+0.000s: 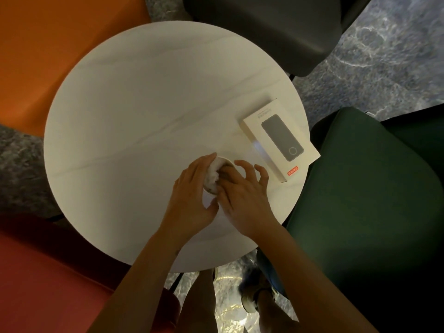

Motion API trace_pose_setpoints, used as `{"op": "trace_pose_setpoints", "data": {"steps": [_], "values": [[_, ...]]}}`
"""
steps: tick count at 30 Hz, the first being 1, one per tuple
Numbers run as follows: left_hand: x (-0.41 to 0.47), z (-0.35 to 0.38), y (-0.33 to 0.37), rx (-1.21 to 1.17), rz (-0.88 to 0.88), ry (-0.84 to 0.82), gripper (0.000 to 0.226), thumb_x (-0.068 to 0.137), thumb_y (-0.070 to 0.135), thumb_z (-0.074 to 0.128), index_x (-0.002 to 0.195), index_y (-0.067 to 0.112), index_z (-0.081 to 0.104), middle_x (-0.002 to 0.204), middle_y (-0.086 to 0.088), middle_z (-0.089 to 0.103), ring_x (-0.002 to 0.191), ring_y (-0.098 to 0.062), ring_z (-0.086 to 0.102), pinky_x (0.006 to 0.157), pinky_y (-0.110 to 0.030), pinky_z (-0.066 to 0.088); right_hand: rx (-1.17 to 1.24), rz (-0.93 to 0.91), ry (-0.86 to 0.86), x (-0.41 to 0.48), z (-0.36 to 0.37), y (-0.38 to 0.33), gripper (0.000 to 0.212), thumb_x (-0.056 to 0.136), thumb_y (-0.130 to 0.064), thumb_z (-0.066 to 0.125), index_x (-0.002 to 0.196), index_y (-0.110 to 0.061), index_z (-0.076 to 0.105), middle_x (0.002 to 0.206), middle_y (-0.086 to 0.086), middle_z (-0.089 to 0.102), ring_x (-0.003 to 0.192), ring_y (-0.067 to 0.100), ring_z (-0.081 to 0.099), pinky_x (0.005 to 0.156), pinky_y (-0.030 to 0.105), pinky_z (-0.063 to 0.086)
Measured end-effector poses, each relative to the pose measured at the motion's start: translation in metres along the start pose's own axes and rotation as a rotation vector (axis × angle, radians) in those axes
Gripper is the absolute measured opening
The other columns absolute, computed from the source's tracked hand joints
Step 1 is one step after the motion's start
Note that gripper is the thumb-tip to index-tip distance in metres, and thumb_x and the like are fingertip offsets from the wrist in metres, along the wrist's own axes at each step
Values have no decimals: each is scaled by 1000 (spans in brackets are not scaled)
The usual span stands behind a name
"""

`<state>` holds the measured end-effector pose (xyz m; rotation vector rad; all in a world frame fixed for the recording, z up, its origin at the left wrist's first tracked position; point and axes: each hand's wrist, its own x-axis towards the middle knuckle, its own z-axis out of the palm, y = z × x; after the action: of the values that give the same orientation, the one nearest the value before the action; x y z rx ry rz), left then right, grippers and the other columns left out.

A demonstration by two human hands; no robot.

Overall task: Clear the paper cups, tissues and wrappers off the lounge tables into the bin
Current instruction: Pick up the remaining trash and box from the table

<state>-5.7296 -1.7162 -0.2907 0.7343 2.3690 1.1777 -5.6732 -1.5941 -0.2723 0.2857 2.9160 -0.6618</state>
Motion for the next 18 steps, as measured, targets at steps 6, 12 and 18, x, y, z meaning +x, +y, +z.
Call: {"op": "trace_pose_setpoints", "data": {"steps": [6, 12, 18], "values": [[11, 6, 8, 19, 77, 141, 69, 67, 13, 82, 127, 10, 48, 119, -3, 53, 107, -15, 48, 88, -28, 41, 110, -69, 235, -4, -6, 9, 24, 85, -21, 51, 98, -17, 70, 112, 1, 67, 121, 34, 48, 98, 51, 27], [22, 5, 7, 13, -53, 116, 78, 63, 18, 85, 130, 8, 46, 121, 3, 47, 111, -10, 43, 91, -21, 35, 385, 225, 581, 4, -17, 34, 29, 87, -27, 48, 110, -16, 61, 113, 1, 63, 110, 23, 53, 94, 28, 23], [36, -2, 16, -7, -54, 175, 79, 64, 25, 82, 132, 21, 43, 122, 15, 42, 108, 3, 39, 79, -2, 31, 56, 623, 285, 33, -11, 91, 100, 67, -51, 74, 145, -23, 18, 154, 8, 17, 142, 28, 7, 112, 48, 4]]}}
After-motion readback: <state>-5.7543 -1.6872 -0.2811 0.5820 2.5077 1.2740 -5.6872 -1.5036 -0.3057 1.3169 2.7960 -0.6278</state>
